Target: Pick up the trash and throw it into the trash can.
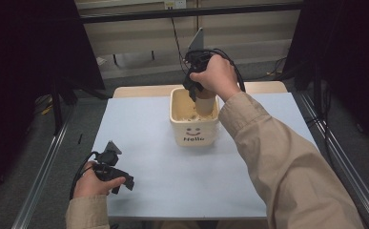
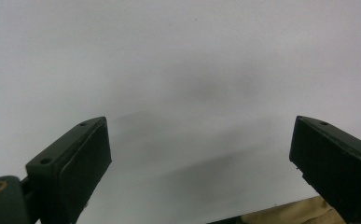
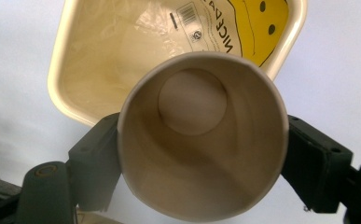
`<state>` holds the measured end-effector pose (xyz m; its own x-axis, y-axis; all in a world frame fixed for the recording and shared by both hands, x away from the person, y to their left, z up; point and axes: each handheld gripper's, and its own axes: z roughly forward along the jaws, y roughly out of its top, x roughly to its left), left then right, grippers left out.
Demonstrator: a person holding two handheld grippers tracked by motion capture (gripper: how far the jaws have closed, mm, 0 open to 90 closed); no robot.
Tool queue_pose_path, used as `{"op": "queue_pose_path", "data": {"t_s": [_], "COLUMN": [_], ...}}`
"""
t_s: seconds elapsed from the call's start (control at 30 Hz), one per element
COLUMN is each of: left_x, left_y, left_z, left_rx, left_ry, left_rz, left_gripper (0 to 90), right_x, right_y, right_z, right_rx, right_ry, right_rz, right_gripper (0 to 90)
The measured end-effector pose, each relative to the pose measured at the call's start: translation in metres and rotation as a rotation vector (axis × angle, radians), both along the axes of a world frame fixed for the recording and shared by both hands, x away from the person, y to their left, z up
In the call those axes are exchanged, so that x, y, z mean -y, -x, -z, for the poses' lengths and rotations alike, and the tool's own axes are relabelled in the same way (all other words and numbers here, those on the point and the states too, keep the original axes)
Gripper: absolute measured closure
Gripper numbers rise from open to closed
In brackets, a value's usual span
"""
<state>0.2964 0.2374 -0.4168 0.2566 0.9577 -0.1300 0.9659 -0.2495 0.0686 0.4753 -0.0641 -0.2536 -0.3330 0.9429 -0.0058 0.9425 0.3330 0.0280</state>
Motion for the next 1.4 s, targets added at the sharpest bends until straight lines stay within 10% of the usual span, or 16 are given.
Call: {"op": "queue_pose_path", "data": {"t_s": [0.7,1.4], "left_x": [0.0,0.001], "left_y": [0.0,-0.001], "left_z": [-0.001,-0.002], "left_rx": [0.004,0.007], "left_ry": [0.0,-0.006], "left_rz": [-0.006,0.008], "left_gripper": [5.2,5.2], "right_x": [0.004,0.021], "right_y": [0.002,0.012], "right_z": [-0.008,-0.066], "right_rx": [0.023,0.085], "right_ry": [-0.003,-0.036], "right_rz": [0.005,0.023], "right_gripper": [14.8,7.0]}}
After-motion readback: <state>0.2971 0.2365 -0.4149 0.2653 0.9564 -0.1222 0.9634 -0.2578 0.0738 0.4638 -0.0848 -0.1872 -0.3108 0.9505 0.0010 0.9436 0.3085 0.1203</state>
